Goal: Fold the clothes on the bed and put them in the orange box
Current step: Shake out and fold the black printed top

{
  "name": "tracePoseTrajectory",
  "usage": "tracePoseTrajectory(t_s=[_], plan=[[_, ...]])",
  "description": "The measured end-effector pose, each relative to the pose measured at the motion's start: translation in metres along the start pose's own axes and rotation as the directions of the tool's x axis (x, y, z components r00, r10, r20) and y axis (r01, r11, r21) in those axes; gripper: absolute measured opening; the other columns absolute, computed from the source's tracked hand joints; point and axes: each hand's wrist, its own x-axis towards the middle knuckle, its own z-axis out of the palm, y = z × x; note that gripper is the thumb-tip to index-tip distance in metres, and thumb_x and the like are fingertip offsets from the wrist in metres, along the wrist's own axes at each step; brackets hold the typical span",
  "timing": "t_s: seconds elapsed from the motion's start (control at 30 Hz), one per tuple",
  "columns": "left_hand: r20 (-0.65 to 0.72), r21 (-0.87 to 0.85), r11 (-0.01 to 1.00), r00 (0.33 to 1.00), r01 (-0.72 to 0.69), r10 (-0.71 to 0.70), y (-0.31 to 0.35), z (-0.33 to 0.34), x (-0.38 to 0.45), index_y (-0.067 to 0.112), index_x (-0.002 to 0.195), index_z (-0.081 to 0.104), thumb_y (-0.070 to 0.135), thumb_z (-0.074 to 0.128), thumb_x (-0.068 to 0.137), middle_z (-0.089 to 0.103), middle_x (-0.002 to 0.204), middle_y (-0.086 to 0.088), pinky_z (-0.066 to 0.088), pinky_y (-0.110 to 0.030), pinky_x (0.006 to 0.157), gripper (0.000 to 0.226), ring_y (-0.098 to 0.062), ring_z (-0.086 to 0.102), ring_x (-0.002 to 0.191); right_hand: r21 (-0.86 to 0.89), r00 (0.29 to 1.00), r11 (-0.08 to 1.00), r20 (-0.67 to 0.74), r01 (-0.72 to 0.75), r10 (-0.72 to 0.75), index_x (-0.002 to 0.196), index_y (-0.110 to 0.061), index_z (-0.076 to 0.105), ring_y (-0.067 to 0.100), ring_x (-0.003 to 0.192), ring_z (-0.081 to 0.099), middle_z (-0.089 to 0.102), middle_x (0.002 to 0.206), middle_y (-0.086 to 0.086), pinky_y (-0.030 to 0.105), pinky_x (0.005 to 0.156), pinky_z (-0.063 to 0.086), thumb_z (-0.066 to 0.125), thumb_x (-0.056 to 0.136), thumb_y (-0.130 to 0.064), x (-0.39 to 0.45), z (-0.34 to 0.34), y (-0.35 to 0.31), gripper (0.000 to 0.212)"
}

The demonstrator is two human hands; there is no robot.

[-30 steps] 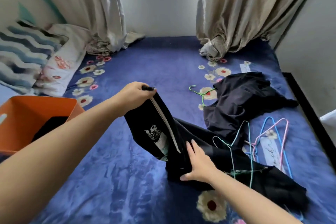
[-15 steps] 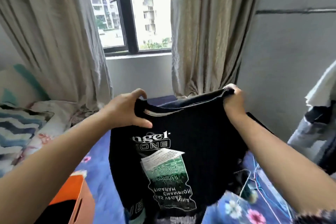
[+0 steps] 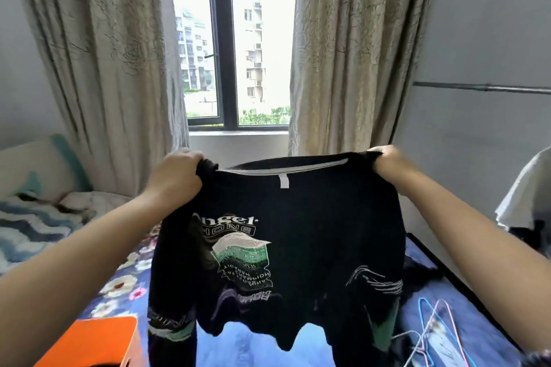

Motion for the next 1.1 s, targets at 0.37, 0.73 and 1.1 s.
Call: tracePoseTrajectory(t_s=[0.37, 0.73, 1.1], plan=[[0.749, -0.075, 0.941, 0.642, 0.330, -0.165, -0.013, -0.021, -0.028, 0.001, 0.078, 0.066, -0.020, 0.026, 0.073, 0.065, 0.073, -0.019, 0.050, -0.024, 0.043, 0.046, -0.030, 0.062, 0.060, -0.228, 0.726, 0.974, 0.667, -0.018, 0.169, 0.081, -0.008, 0.066, 0.022, 0.073, 0.067, 0.071, 0.078, 0.007, 0.032, 0.069, 0.054, 0.059, 0.087, -0.037, -0.028, -0.011, -0.014, 0.030], [0.857, 0.277, 0.949, 0.406, 0.153, -0.316, -0.011, 0.054, -0.023, -0.001, 0.095, 0.062, 0.001, 0.035, 0.091, 0.061, 0.077, -0.013, 0.046, -0.020, 0.046, 0.028, -0.020, 0.057, 0.053, -0.562, 0.484, 0.826, 0.734, 0.039, 0.476, 0.078, -0.007, 0.063, 0.010, 0.053, 0.065, 0.069, 0.059, -0.002, 0.025, 0.055, 0.055, 0.053, 0.093, -0.021, 0.004, 0.044, 0.039, 0.023], [0.675, 0.412, 0.901, 0.619, 0.135, -0.402, -0.107, 0.278, -0.015, 0.002, 0.110, 0.057, 0.004, 0.042, 0.089, 0.057, 0.121, -0.017, 0.044, -0.034, 0.086, 0.026, -0.033, 0.054, 0.112, -0.621, 0.738, 0.776, 0.575, 0.112, 0.354, 0.100, 0.000, 0.058, 0.032, 0.106, 0.052, 0.055, 0.123, 0.020, 0.032, 0.084, 0.039, 0.039, 0.094, -0.026, 0.078, 0.266, 0.188, 0.033]])
